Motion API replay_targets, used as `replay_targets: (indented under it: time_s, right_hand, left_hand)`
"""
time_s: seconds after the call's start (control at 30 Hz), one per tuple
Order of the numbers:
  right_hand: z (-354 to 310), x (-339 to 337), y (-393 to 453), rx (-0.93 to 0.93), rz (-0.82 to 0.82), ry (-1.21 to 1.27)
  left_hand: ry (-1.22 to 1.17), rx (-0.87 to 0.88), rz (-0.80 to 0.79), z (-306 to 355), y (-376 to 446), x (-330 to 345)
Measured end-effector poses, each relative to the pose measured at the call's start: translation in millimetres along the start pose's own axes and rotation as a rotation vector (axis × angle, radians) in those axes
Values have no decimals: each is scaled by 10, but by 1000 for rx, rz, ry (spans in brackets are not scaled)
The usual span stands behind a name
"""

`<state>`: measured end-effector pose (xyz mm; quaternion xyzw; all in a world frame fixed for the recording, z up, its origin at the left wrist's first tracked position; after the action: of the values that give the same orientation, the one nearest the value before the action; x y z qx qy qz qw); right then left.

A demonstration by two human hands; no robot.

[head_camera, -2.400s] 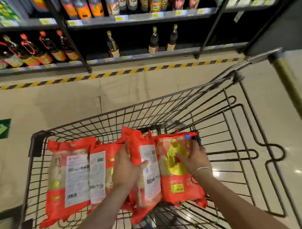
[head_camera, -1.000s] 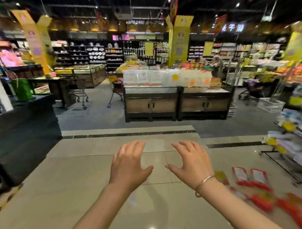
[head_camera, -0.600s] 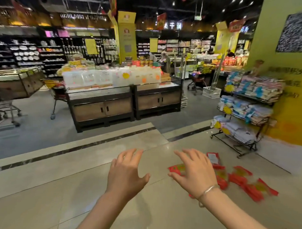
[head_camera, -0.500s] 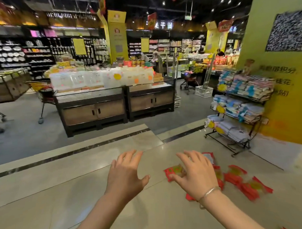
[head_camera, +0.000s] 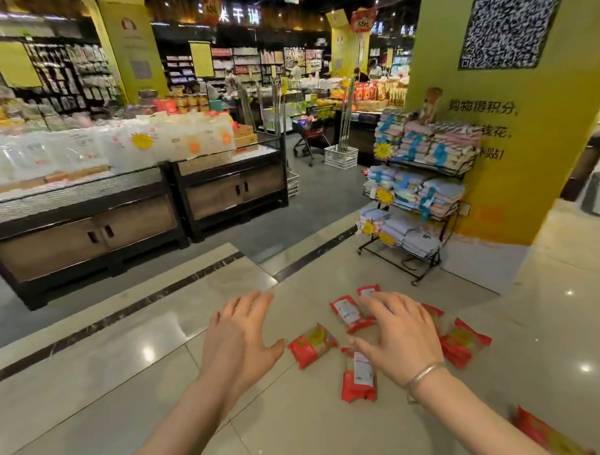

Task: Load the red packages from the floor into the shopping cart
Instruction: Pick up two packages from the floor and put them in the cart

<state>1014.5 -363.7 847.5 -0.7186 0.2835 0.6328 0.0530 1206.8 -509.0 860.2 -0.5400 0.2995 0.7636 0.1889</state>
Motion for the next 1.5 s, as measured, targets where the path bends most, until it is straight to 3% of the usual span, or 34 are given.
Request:
replay_targets:
  time_s: [0.67,1.07,1.3,1.5]
  right_hand:
    - [1122,1377,2987,146,-107,30]
    - [1715,2491,4305,534,-259,44]
    - [2234,3589,4569,727,-388,45]
    - [2761,5200,4325,790,-516,122]
  left_hand:
    - [40,146,-185,89,3487,1633]
    - [-3,335,-432,-64,5510,3050]
    - [-91,262,-605,-211,6064,4395]
    - [-130,211,-715,-561,5856,6169]
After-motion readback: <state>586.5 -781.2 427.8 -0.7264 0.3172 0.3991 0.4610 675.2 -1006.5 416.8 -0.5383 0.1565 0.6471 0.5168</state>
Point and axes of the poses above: each hand's wrist, its own y-axis towards the middle knuckle, its own x-axis out of the palm, z = x × y, the point moved 2 cm from there along y, towards the middle knuckle, and after that the axes turned 4 degrees about -x, right-handed, at the moved point
